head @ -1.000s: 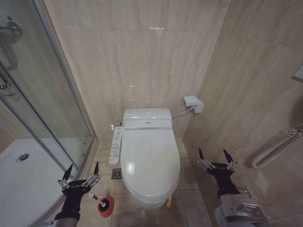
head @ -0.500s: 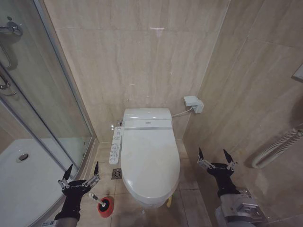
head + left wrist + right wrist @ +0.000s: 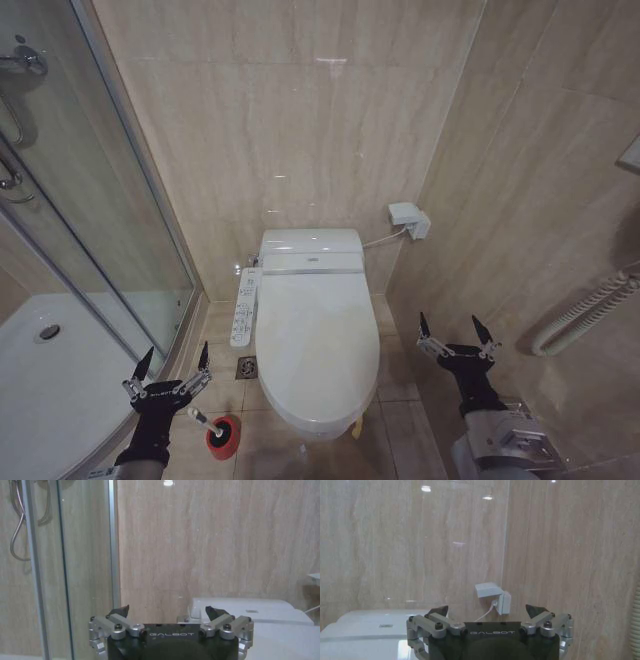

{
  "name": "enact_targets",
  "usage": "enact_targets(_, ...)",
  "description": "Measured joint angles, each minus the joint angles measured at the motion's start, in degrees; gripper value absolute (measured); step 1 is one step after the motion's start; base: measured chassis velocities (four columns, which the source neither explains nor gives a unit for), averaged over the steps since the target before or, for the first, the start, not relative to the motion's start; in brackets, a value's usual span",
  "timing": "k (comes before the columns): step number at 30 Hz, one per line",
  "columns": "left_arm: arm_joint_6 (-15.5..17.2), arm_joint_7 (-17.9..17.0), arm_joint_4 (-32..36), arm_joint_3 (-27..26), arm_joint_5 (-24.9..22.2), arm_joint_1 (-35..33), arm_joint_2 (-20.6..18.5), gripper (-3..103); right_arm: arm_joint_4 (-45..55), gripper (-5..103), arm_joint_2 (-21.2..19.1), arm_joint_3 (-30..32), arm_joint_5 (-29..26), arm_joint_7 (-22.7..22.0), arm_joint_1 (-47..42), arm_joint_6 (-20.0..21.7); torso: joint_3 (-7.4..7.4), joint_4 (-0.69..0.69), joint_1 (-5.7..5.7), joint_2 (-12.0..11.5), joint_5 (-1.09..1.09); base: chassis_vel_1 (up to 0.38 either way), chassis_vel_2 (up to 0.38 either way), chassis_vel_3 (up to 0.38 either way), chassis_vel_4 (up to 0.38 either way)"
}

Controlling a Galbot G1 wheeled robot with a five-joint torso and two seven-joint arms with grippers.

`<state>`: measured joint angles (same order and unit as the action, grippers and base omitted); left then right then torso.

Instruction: Open the toilet lid, clean the toilet bowl with a toilet brush, close the toilet lid, and flush.

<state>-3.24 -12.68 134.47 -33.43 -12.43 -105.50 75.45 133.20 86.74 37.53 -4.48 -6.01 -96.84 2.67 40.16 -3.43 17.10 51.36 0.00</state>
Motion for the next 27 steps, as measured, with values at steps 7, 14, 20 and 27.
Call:
enact_targets(7,0.0,0.0,0.0,0.0,0.0,0.0,0.0,99,0.0,100,0.0,0.0,0.0,0.0,0.0,-0.01,0.0,0.0,0.0,0.0,0.0,0.0,0.0,0.0,0.0)
enact_targets(14,0.0,0.0,0.0,0.0,0.0,0.0,0.0,99,0.0,100,0.0,0.0,0.0,0.0,0.0,-0.02,0.0,0.0,0.0,0.0,0.0,0.0,0.0,0.0,0.0)
enact_targets(20,0.0,0.0,0.0,0.0,0.0,0.0,0.0,99,0.0,100,0.0,0.0,-0.01,0.0,0.0,-0.02,0.0,0.0,0.0,0.0,0.0,0.0,0.0,0.0,0.0)
enact_targets(27,0.0,0.0,0.0,0.0,0.0,0.0,0.0,99,0.0,100,0.0,0.0,0.0,0.0,0.0,-0.02,0.0,0.0,0.0,0.0,0.0,0.0,0.0,0.0,0.0)
